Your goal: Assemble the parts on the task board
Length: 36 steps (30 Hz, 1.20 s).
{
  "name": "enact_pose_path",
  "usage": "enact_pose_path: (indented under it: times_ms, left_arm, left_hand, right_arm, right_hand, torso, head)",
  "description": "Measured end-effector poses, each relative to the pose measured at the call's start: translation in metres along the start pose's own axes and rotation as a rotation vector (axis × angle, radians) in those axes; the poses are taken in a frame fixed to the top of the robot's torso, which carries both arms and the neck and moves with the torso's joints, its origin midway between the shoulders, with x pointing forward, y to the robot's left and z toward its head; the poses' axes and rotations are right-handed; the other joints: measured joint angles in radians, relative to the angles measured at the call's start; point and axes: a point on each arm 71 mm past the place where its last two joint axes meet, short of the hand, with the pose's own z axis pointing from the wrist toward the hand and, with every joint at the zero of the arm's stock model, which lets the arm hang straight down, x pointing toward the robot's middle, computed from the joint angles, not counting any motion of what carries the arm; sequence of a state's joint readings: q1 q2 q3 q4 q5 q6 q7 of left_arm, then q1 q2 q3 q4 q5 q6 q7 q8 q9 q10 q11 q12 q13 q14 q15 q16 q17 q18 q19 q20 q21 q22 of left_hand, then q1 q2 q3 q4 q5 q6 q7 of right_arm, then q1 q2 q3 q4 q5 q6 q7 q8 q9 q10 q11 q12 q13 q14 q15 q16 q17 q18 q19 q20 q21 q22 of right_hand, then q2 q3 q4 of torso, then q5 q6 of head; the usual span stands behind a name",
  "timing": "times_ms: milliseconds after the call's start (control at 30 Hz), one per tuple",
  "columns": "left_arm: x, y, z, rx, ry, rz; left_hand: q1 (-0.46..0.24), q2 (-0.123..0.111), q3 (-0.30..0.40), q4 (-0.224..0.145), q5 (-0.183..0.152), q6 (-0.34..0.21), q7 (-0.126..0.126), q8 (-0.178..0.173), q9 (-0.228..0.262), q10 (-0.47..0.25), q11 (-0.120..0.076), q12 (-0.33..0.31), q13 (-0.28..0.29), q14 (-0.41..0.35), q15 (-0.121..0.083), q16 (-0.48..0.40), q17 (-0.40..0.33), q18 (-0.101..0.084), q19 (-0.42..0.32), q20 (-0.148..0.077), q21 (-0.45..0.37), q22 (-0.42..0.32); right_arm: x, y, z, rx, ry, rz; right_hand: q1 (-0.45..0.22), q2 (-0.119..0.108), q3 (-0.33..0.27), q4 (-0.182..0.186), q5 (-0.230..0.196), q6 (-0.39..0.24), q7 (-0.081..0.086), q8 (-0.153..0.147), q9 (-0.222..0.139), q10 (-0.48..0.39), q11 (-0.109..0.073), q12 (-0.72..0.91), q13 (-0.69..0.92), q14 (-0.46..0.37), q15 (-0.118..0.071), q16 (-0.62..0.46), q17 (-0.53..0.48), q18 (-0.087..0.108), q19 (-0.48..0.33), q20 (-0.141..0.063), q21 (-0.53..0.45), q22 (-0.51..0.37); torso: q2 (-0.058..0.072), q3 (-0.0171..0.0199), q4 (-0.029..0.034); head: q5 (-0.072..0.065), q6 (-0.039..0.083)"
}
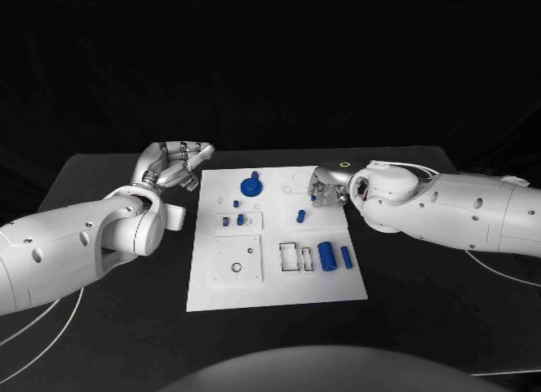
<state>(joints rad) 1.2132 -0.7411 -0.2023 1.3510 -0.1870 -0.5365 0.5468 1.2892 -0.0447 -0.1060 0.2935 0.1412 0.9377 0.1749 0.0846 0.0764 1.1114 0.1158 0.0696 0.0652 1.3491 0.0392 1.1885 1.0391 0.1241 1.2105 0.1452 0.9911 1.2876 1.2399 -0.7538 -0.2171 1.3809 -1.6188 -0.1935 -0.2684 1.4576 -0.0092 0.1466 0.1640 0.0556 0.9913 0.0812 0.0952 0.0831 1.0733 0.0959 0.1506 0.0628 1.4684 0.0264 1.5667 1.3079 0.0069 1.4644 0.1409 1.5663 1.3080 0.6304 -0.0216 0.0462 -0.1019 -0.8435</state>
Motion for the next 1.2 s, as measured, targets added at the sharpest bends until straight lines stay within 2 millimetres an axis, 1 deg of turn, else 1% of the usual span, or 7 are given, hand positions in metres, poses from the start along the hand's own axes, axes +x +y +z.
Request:
enact_pose_path:
  times_ms: [133, 233, 400, 467, 733, 1000, 1200]
  left_arm:
    - [0.0001, 0.0, 0.0, 0.0, 0.0, 0.0]
    - [0.0002, 0.0001, -0.0001, -0.001, 0.001, -0.001]
    - [0.0003, 0.0002, -0.0001, -0.002, 0.002, -0.002]
    - [0.0003, 0.0003, -0.0001, -0.002, 0.002, -0.002]
    - [0.001, 0.0003, 0.0, -0.004, 0.005, -0.003]
    - [0.0009, 0.0007, 0.0, -0.006, 0.006, -0.004]
    - [0.0005, 0.0009, 0.0, -0.007, 0.006, -0.003]
  left_hand:
    - [0.0, 0.0, 0.0, 0.0, 0.0, 0.0, 0.0, 0.0, 0.0, 0.0, 0.0, 0.0, 0.0, 0.0, 0.0, 0.0, -0.001, 0.0, 0.0, 0.0, 0.0, 0.0]
    - [0.0, 0.0, 0.0, 0.0, 0.0, 0.0, 0.0, 0.0, 0.0, 0.0, 0.0, 0.0, 0.0, 0.0, 0.0, 0.0, -0.001, 0.0, 0.0, 0.0, 0.0, 0.0]
    - [0.0, 0.0, 0.0, 0.0, 0.0, 0.0, 0.0, 0.0, 0.0, 0.0, 0.0, 0.0, 0.0, 0.0, 0.0, 0.0, -0.001, 0.0, 0.0, 0.0, 0.0, 0.0]
    - [0.004, 0.007, 0.0, 0.0, 0.0, 0.0, 0.0, 0.0, 0.0, 0.0, 0.0, 0.0, 0.0, 0.0, 0.0, -0.004, -0.002, 0.0, 0.0, 0.0, 0.0, 0.0]
    - [0.002, 0.009, 0.0, 0.0, 0.0, 0.0, 0.0, 0.0, 0.0, 0.0, 0.0, 0.0, 0.0, 0.0, 0.0, -0.004, -0.002, 0.0, 0.0, 0.0, 0.0, 0.001]
    - [0.002, 0.009, 0.0, 0.0, 0.0, 0.0, 0.0, 0.0, 0.0, 0.0, 0.0, 0.0, 0.0, -0.004, -0.004, -0.004, -0.003, 0.0, 0.0, 0.0, 0.0, 0.001]
    - [0.002, 0.009, 0.0, 0.0, 0.0, 0.0, 0.0, 0.0, 0.0, 0.0, 0.0, 0.0, 0.0, -0.007, 0.0, -0.011, -0.012, 0.0, -0.008, 0.0, -0.006, 0.001]
  right_arm:
    - [0.0003, -0.0002, 0.0016, 0.009, 0.003, -0.009]
    - [0.0002, 0.0005, 0.0022, 0.011, 0.002, -0.013]
    - [0.0002, 0.0017, 0.0031, 0.014, 0.001, -0.019]
    - [0.0001, 0.0019, 0.0034, 0.016, 0.0, -0.02]
    - [-0.0003, 0.0013, 0.0049, 0.024, -0.001, -0.025]
    - [-0.0004, 0.001, 0.0052, 0.026, -0.001, -0.026]
    - [-0.0004, 0.0012, 0.0055, 0.026, -0.001, -0.026]
  right_hand:
    - [0.005, 0.005, 0.003, -0.003, 0.0, 0.005, -0.005, 0.0, -0.001, 0.003, -0.003, 0.0, 0.0, -0.004, -0.004, 0.0, 0.0, 0.0, 0.004, -0.004, 0.0, 0.0]
    - [0.005, 0.005, 0.003, -0.003, 0.0, 0.01, 0.0, 0.0, -0.001, 0.004, -0.004, -0.005, 0.0, -0.004, -0.004, 0.0, 0.0, 0.0, 0.003, -0.005, 0.0, 0.0]
    - [0.005, 0.005, 0.01, -0.004, 0.0, 0.013, -0.003, 0.0, -0.001, 0.007, -0.007, -0.005, 0.0, 0.0, -0.007, 0.0, 0.0, 0.0, 0.0, -0.007, 0.0, 0.0]
    - [0.005, 0.005, 0.01, -0.004, 0.0, 0.014, -0.002, 0.0, -0.001, 0.007, -0.007, -0.006, -0.001, -0.001, -0.008, 0.0, 0.0, 0.0, 0.001, -0.008, 0.0, 0.0]
    - [0.009, 0.009, 0.017, -0.003, 0.0, 0.031, 0.005, 0.0, -0.002, 0.025, -0.018, -0.015, -0.002, -0.002, -0.02, 0.0, 0.0, 0.0, 0.001, -0.02, 0.0, 0.0]
    - [0.013, 0.005, 0.035, -0.002, 0.0, 0.062, 0.01, 0.0, -0.002, 0.048, -0.041, -0.025, -0.004, -0.003, -0.04, 0.0, 0.0, 0.0, 0.003, -0.037, 0.0, 0.0]
    - [0.013, 0.005, 0.037, -0.004, 0.0, 0.07, 0.009, 0.0, -0.002, 0.057, -0.043, -0.031, -0.003, -0.002, -0.041, 0.0, 0.0, 0.0, 0.004, -0.043, 0.0, 0.0]
  torso:
    - [0.0, 0.0001, 0.0]
    - [0.0, 0.0001, 0.0]
    - [0.0, 0.0002, 0.0]
    - [0.0, 0.0002, 0.0]
    - [0.0, 0.0003, 0.0]
    - [0.0, 0.0006, -0.0001]
    - [0.0, 0.0005, -0.0005]
  head:
    - [0.003, -0.001]
    - [0.005, -0.001]
    - [0.006, -0.002]
    - [0.006, -0.003]
    - [0.01, -0.006]
    - [0.013, -0.008]
    - [0.013, -0.01]
